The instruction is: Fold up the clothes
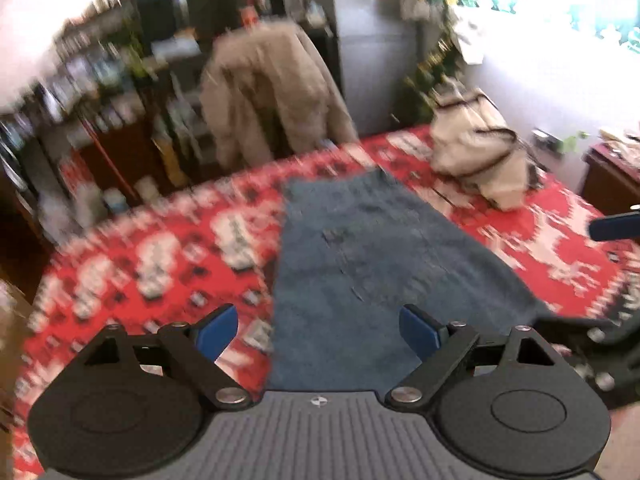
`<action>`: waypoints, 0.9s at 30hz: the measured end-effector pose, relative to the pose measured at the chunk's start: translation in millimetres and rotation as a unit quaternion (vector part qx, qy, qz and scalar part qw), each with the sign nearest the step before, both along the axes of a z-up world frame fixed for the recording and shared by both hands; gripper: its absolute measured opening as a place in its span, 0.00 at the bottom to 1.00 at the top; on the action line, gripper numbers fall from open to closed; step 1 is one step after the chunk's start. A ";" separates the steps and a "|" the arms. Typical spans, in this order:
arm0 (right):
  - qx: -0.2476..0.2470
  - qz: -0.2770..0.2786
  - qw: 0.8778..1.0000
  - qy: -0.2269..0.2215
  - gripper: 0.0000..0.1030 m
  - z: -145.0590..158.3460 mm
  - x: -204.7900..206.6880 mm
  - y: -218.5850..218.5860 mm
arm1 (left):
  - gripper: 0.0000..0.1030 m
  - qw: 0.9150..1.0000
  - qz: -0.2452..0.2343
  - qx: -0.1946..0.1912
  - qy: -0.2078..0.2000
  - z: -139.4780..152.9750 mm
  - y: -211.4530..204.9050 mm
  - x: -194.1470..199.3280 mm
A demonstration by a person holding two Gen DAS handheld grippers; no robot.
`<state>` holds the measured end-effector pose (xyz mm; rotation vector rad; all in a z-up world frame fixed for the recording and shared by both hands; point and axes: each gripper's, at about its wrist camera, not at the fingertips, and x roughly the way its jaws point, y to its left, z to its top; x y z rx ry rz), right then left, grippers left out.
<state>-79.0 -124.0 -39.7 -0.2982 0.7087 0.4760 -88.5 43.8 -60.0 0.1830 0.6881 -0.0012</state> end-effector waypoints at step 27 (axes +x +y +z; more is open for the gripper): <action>0.158 -0.028 0.973 0.169 0.09 -78.8 76.7 30.8 | 0.03 0.862 0.056 -0.456 0.214 -95.8 60.7 78.2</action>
